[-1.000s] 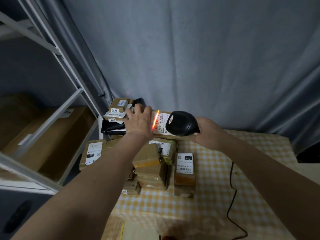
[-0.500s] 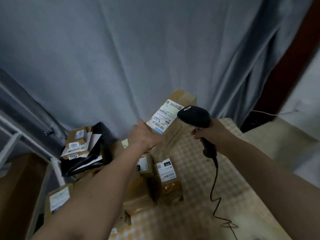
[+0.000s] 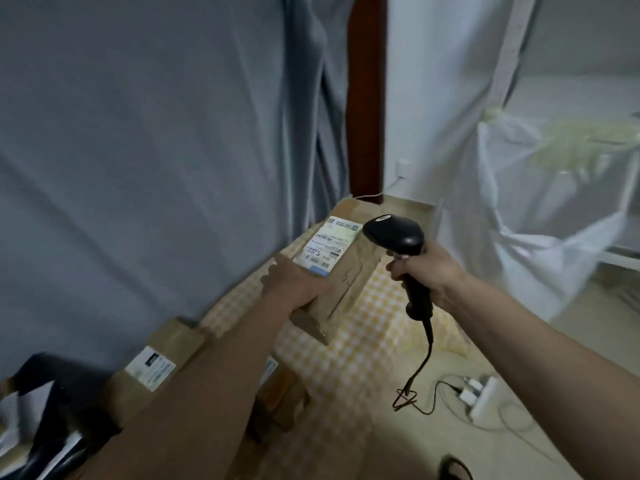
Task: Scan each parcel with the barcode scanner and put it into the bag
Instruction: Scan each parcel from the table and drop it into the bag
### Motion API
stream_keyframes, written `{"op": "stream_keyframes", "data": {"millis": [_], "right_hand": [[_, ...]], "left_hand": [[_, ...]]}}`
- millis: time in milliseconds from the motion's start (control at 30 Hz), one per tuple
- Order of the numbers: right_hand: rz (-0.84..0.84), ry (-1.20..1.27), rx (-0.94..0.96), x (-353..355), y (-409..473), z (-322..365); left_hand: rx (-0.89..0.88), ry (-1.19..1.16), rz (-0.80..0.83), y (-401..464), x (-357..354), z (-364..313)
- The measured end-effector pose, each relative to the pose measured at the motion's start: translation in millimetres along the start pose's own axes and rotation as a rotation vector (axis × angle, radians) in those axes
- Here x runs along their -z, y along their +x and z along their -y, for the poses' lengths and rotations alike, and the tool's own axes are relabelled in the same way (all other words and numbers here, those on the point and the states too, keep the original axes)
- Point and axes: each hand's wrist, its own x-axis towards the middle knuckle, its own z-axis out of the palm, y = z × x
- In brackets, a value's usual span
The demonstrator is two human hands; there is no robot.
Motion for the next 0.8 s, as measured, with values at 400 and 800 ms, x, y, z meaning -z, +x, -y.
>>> {"op": "stream_keyframes", "data": {"millis": [400,800], "right_hand": [[-0.292,0.121,-0.048,147,11,-17],[-0.375,0.174,-0.059,311,86,-30]], "left_hand": [[-0.245,0.191,0.084,11,-96,-150],[-0.342,0.163,0.005,27,-202,-307]]}}
